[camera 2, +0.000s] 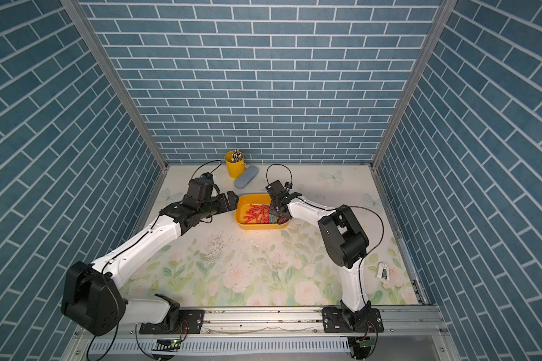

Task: Take the clothespins out of the storage box
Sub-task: Pick up the clothespin from the storage box, then place the clothespin at the center of the board.

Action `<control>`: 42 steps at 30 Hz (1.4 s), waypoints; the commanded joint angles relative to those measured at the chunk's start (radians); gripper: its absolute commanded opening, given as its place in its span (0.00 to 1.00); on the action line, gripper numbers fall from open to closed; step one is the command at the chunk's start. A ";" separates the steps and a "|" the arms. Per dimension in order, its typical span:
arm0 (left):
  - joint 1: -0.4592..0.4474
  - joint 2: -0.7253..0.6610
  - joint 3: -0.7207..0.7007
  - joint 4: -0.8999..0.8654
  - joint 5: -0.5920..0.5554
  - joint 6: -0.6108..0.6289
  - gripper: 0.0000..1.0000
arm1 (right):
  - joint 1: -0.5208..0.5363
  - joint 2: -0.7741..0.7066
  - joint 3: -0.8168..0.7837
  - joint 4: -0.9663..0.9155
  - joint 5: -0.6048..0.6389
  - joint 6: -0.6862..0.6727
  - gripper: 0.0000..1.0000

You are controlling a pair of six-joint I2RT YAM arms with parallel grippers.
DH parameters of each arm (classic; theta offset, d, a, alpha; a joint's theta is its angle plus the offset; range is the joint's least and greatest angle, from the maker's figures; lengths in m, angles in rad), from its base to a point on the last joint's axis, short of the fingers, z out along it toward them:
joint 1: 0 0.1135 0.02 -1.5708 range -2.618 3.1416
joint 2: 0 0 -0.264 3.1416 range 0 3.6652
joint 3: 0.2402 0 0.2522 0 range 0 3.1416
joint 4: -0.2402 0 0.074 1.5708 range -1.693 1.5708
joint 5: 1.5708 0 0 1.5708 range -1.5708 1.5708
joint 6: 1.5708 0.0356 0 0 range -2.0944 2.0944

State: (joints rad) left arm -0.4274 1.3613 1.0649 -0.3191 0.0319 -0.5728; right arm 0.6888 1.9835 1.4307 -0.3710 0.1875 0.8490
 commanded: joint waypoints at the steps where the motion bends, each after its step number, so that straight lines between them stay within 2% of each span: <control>1: 0.005 -0.025 -0.017 0.001 0.017 -0.002 1.00 | 0.017 -0.097 -0.003 -0.037 0.035 -0.052 0.00; 7: 0.003 -0.037 -0.030 0.005 0.047 -0.002 0.99 | 0.040 -0.203 -0.073 -0.060 0.062 -0.105 0.00; 13: 0.003 -0.060 -0.046 0.006 0.071 -0.002 1.00 | 0.119 -0.313 -0.166 -0.113 0.144 -0.176 0.00; 24: 0.003 -0.084 -0.019 -0.059 0.039 0.033 0.99 | 0.292 -0.518 -0.494 -0.064 0.187 -0.190 0.00; 32: 0.003 -0.099 -0.018 -0.070 0.043 0.018 1.00 | 0.364 -0.531 -0.654 0.019 0.203 -0.118 0.00; 42: 0.003 -0.110 -0.025 -0.084 0.043 0.004 1.00 | 0.383 -0.474 -0.723 0.101 0.188 -0.083 0.00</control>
State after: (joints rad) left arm -0.4278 1.2705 1.0317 -0.3855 0.0834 -0.5652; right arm 1.0660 1.4918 0.7223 -0.2977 0.3592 0.7277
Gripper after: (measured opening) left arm 0.995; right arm 0.071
